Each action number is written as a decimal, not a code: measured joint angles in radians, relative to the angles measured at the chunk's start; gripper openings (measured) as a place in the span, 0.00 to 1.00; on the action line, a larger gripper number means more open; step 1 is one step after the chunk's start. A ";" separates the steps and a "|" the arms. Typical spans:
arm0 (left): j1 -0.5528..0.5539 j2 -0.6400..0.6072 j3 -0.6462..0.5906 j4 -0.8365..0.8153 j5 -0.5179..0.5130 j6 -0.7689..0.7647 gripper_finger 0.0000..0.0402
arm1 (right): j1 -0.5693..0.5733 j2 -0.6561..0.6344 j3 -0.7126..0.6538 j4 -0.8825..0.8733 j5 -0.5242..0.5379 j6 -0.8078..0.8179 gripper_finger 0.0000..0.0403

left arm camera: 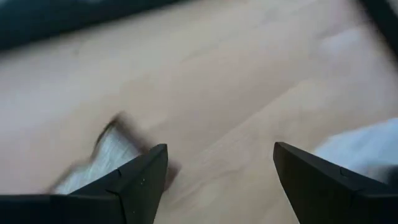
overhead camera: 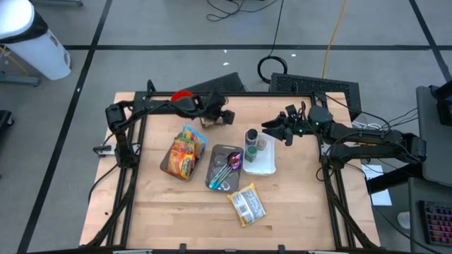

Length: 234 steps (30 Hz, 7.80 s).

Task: Pick & Place Food Item
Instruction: Put the orange pack into the white bin

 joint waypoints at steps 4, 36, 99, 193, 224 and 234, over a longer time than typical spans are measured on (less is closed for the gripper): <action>0.044 0.000 0.169 -0.127 0.080 0.153 0.74 | 0.000 0.000 0.000 0.003 0.000 0.000 0.52; 0.340 0.227 0.406 -0.437 0.469 0.677 0.74 | -0.127 0.015 0.000 0.019 -0.124 0.181 0.52; 0.281 0.379 0.405 -0.438 0.514 0.752 0.55 | -0.126 0.015 0.000 0.011 -0.129 0.214 0.52; -0.025 0.251 1.047 -0.452 0.407 0.529 0.00 | -0.294 0.152 0.628 -0.804 -0.131 -0.703 0.52; -0.025 0.252 1.047 -0.426 0.413 0.540 0.00 | -0.402 0.203 0.670 -0.865 -0.185 -0.708 0.52; -0.032 0.252 1.047 -0.412 0.415 0.539 0.00 | -0.402 0.204 0.670 -0.864 -0.242 -0.686 0.40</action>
